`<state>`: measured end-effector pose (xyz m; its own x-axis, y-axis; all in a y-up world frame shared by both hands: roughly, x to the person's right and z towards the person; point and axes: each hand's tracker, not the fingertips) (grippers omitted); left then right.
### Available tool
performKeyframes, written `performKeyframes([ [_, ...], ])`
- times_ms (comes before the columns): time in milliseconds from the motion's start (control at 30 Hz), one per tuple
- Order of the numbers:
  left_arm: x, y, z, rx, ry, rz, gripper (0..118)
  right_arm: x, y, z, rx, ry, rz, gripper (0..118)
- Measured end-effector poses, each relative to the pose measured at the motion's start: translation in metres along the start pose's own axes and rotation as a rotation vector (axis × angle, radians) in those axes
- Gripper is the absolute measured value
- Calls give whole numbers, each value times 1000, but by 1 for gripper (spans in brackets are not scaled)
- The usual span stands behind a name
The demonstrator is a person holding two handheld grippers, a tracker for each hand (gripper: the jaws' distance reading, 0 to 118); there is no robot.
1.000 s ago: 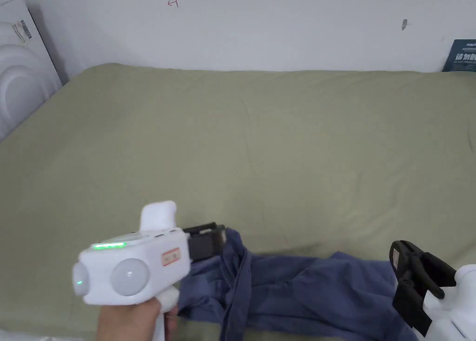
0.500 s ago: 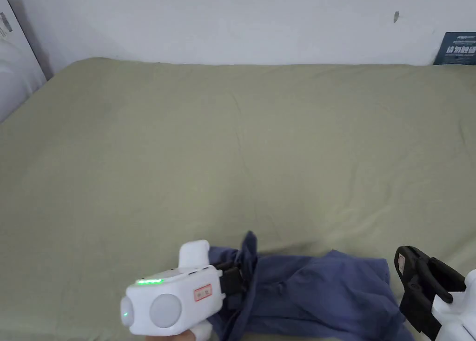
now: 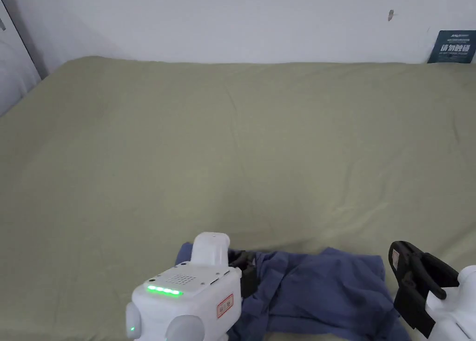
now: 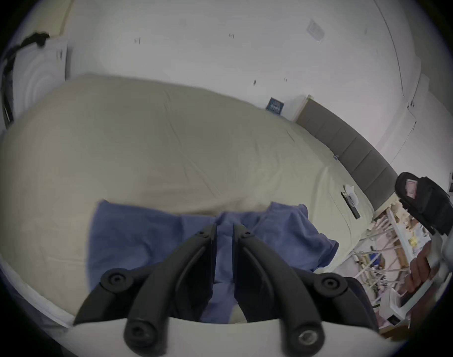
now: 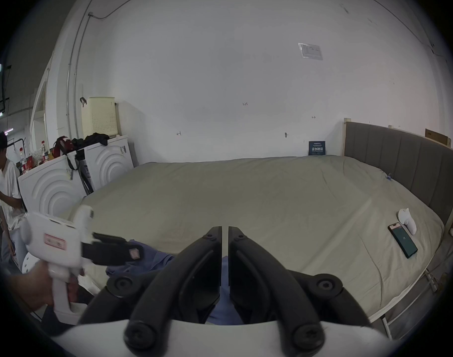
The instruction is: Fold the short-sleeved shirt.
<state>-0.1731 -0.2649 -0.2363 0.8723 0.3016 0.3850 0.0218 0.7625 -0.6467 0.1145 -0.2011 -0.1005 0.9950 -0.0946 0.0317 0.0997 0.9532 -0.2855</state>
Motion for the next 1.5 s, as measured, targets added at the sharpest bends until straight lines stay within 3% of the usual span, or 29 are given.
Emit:
performKeyframes([
  [133,-12,1,23,28,27,-6,14,-6,-1,-1,-15,9,-7,8],
  [167,-14,0,27,29,30,-9,18,-8,-2,0,-14,11,-9,8],
  [200,-20,3,31,34,27,-7,38,-10,-2,1,-12,16,-9,8],
  [233,-28,5,36,35,6,7,68,-12,-2,2,-12,19,-7,8],
  [267,-38,9,39,16,-30,36,106,-14,-3,2,-13,20,-3,8],
  [300,-53,12,42,-3,-66,74,118,-16,-4,3,-17,24,1,8],
  [500,-165,28,28,-132,-117,263,118,-18,-9,-5,-50,21,13,8],
  [600,-216,14,-10,-356,-275,472,118,-21,-9,-13,-69,17,14,8],
  [733,-256,-32,-65,-488,-569,811,118,-27,-6,-21,-85,12,29,8],
  [800,-256,-34,-77,-354,-763,853,118,-29,-4,-26,-91,3,45,8],
  [900,-220,-46,-108,-349,-857,860,118,-28,0,-33,-95,-5,43,8],
  [1033,-198,-31,-111,-362,-730,832,116,-32,4,-40,-102,-8,54,8],
  [1067,-197,-28,-109,-379,-685,809,92,-34,5,-40,-99,-3,58,8],
  [1100,-194,-31,-104,-393,-618,800,46,-35,5,-40,-96,5,62,8],
  [1133,-191,-38,-103,-422,-512,801,17,-36,5,-40,-95,13,64,8],
  [1167,-191,-43,-102,-427,-447,817,17,-38,5,-39,-96,18,66,8],
  [1233,-196,-45,-94,-376,-484,851,17,-40,4,-38,-98,20,68,8],
  [1367,-200,-20,-48,-279,-177,729,16,-39,3,-27,-87,30,54,8],
  [1500,-208,5,6,-136,-11,688,16,-34,1,-16,-70,36,49,8],
])
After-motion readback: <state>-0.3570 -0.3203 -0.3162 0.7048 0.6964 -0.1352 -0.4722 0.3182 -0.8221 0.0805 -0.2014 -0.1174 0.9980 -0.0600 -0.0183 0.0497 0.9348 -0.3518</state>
